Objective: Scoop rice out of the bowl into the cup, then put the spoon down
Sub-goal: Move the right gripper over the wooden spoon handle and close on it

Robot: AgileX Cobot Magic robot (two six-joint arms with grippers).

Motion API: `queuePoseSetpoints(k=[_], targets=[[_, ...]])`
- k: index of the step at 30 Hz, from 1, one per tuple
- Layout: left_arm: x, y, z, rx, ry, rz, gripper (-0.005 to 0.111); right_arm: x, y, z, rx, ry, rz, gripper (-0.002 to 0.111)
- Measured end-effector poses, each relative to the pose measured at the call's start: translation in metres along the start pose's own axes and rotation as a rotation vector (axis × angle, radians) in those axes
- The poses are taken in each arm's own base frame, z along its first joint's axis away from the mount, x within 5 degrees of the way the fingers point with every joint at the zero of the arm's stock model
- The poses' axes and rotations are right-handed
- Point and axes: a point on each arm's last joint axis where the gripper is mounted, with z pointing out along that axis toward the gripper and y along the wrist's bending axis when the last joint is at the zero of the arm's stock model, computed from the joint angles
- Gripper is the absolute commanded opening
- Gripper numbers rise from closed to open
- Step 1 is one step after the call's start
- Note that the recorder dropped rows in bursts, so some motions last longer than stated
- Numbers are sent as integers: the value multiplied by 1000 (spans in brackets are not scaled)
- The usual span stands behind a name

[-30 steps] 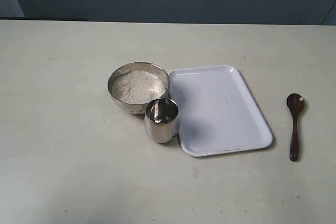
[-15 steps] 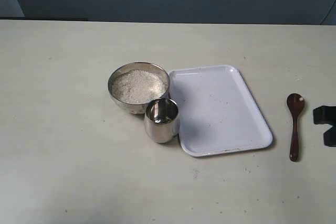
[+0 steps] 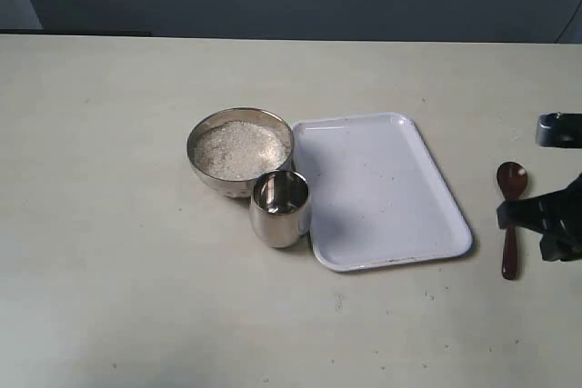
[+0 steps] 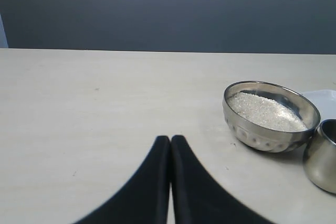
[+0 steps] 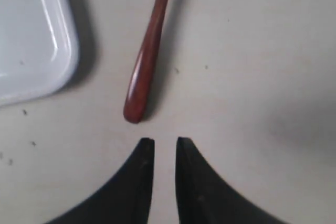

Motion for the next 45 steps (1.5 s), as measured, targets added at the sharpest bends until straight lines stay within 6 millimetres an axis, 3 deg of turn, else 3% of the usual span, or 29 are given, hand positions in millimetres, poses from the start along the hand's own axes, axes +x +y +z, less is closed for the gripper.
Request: queuePoseSetpoints(k=[7, 14, 21, 45], targets=[[0, 0, 0, 0, 0, 0, 1, -32, 11, -1, -31, -36, 14, 19], [0, 0, 0, 0, 0, 0, 1, -48, 23, 22, -32, 0, 20, 56], [0, 0, 0, 0, 0, 0, 1, -47, 23, 46, -7, 81, 43, 52], [0, 0, 0, 0, 0, 0, 1, -56, 17, 47, 60, -11, 2, 52]])
